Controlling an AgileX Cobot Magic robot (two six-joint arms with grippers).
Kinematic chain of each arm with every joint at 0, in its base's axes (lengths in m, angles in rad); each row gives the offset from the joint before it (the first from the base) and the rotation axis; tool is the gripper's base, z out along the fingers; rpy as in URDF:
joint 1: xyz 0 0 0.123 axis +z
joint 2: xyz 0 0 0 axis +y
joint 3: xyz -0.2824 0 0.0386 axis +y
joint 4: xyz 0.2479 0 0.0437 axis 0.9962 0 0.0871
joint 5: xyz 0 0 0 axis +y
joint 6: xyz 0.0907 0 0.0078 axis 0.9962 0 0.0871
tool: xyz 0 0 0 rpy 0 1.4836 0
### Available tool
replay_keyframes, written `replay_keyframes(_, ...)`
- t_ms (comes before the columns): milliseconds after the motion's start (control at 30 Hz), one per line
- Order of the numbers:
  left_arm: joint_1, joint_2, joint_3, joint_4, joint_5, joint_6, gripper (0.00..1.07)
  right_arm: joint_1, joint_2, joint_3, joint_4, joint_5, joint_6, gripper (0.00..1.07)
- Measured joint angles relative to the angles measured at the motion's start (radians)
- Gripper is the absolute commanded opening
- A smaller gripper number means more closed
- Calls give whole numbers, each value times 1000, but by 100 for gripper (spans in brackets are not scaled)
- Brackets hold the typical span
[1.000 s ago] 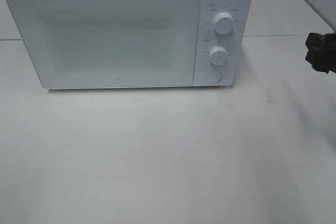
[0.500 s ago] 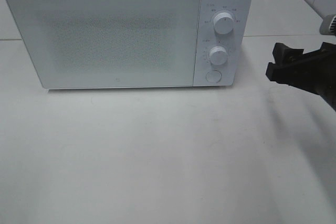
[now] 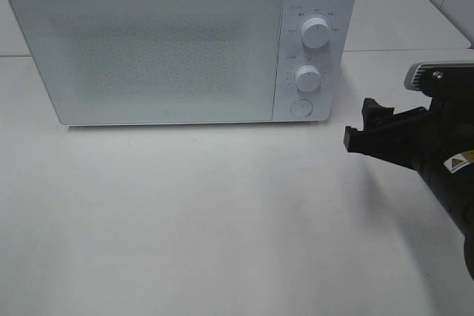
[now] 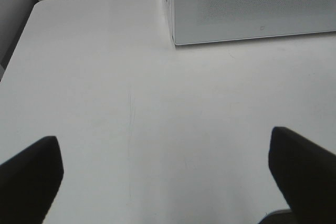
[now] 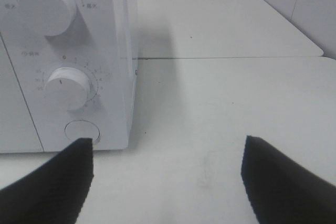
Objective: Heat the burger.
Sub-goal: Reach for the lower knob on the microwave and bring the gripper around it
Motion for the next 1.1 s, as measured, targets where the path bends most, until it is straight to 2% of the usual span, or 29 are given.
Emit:
replay_keyframes(67, 0, 0, 0, 0, 0, 0, 101, 61, 16, -23, 68, 0, -42, 75)
replay_keyframes(267, 0, 0, 0, 0, 0, 0, 101, 118, 54, -75, 115, -5, -80, 75)
replay_keyframes(467, 0, 0, 0, 0, 0, 0, 101, 126, 116, -129, 123, -5, -90, 75)
replay_keyframes(1100, 0, 0, 0, 0, 0, 0, 101, 127, 324, -406, 120, -5, -81, 75)
